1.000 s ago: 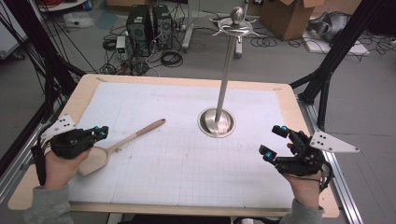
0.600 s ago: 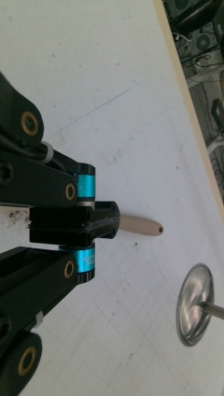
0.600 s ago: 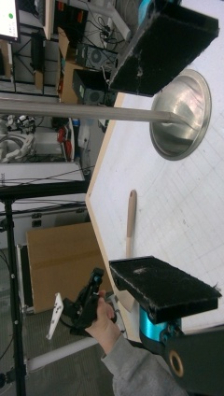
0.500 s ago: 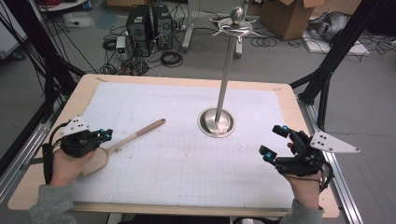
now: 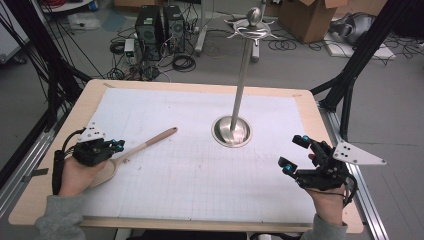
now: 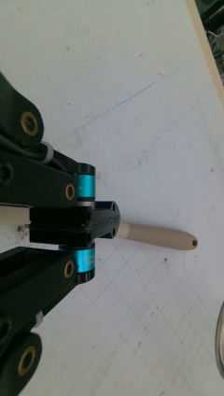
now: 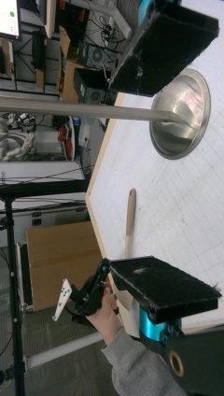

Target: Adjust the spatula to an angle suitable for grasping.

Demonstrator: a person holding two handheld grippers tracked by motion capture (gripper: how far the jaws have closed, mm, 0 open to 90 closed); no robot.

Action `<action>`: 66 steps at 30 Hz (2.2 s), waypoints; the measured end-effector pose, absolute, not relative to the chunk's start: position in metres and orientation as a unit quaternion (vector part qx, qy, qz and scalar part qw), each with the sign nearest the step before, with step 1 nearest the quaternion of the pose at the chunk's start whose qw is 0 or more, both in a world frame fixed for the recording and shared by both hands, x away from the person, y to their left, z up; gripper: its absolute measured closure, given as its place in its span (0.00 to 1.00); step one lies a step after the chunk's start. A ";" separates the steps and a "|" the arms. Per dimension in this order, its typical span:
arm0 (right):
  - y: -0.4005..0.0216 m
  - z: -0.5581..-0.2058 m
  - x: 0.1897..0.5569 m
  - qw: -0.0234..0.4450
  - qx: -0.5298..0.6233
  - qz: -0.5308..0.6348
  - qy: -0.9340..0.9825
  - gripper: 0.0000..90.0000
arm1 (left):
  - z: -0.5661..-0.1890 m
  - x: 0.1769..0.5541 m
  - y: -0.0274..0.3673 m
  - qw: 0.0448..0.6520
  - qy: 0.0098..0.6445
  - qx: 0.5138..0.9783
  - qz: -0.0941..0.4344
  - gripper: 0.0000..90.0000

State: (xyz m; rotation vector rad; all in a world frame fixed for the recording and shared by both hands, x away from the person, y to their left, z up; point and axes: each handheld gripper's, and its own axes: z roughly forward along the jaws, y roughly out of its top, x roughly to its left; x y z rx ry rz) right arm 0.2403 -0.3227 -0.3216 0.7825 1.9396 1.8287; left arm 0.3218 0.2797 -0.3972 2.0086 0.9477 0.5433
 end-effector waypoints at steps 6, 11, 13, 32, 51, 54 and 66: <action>-0.321 -0.322 0.241 0.179 0.274 0.647 0.688 0.13 | -0.402 0.328 0.275 0.379 0.387 0.810 0.224 1.00; -0.322 -0.322 0.241 0.179 0.273 0.648 0.688 0.13 | -0.406 0.331 0.272 0.377 0.367 0.821 0.222 1.00; -0.323 -0.323 0.240 0.177 0.270 0.651 0.687 0.13 | -0.408 0.331 0.271 0.374 0.359 0.825 0.225 1.00; -0.323 -0.325 0.239 0.179 0.270 0.646 0.691 0.13 | -0.420 0.342 0.273 0.370 0.362 0.831 0.202 1.00; -0.322 -0.326 0.240 0.175 0.269 0.643 0.695 0.13 | -0.424 0.346 0.273 0.355 0.382 0.834 0.182 1.00; -0.321 -0.326 0.240 0.175 0.269 0.643 0.696 0.13 | -0.423 0.347 0.273 0.351 0.387 0.834 0.178 1.00; -0.321 -0.327 0.241 0.174 0.269 0.641 0.697 0.13 | -0.423 0.350 0.271 0.342 0.398 0.834 0.170 1.00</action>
